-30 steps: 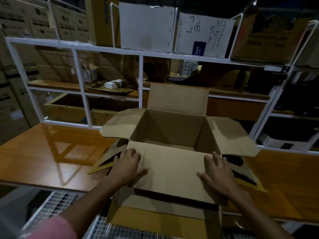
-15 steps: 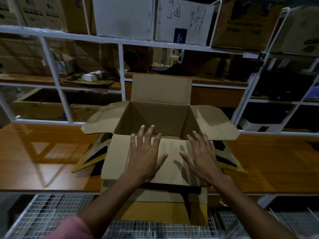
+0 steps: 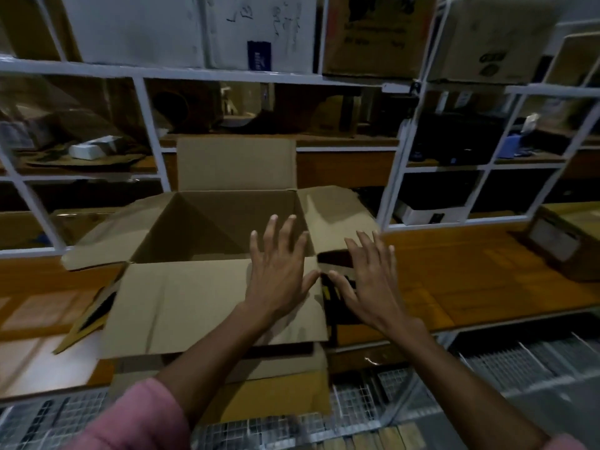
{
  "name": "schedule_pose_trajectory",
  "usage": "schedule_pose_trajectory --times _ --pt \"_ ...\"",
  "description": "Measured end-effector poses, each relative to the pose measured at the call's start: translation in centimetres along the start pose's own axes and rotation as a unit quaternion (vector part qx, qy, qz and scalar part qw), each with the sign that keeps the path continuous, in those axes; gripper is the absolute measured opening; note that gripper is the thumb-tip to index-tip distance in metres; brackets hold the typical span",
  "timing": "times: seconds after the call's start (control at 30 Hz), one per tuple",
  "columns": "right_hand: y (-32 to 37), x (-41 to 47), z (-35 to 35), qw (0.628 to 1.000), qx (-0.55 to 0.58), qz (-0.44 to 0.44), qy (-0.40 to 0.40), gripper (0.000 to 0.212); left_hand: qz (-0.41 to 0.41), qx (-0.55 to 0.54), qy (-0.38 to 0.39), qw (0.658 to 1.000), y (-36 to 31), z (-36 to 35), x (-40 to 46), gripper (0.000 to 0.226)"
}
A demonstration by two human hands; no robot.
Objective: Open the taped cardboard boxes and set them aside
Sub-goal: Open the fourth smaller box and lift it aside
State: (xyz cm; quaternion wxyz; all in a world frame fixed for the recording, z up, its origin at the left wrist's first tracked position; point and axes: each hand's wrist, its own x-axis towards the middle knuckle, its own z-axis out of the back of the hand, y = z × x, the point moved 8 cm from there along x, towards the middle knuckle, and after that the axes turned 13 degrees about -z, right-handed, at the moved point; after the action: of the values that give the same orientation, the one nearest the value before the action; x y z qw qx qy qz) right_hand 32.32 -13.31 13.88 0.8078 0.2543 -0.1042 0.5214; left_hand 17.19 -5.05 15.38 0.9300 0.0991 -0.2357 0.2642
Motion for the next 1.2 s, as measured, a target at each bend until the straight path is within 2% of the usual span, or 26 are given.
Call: schedule_pose_trajectory --times 0.33,0.6,0.67,0.73,1.0,1.2 --pt "-23.3 -0.7 8.5 0.991 -0.045 -0.112 -0.063 0.080 -0.126 -0.042 -0.002 0.991 -20.0 -6.2 12.8 0.074" --pt "-40.8 -4.2 14.0 0.972 -0.085 -0.205 -0.080 0.082 -0.198 -0.092 0.023 0.976 -36.1 -12.4 20.8 0.076" --pt "-43.0 -4.6 14.7 0.968 -0.087 -0.221 -0.084 0.082 -0.207 -0.098 0.041 0.972 -38.0 -13.6 21.7 0.076" --pt "-49.0 -4.6 15.4 0.955 -0.084 -0.275 -0.079 0.082 -0.226 -0.103 0.061 0.967 -42.5 -16.7 24.9 0.077" --pt "-57.8 -3.5 11.8 0.938 -0.069 -0.337 -0.045 0.085 -0.269 -0.103 0.113 0.951 -47.4 -24.1 31.2 0.079" --pt "-67.3 3.6 9.7 0.924 -0.087 -0.372 -0.029 0.086 -0.290 -0.130 0.134 0.939 -52.2 -32.6 41.9 0.075"
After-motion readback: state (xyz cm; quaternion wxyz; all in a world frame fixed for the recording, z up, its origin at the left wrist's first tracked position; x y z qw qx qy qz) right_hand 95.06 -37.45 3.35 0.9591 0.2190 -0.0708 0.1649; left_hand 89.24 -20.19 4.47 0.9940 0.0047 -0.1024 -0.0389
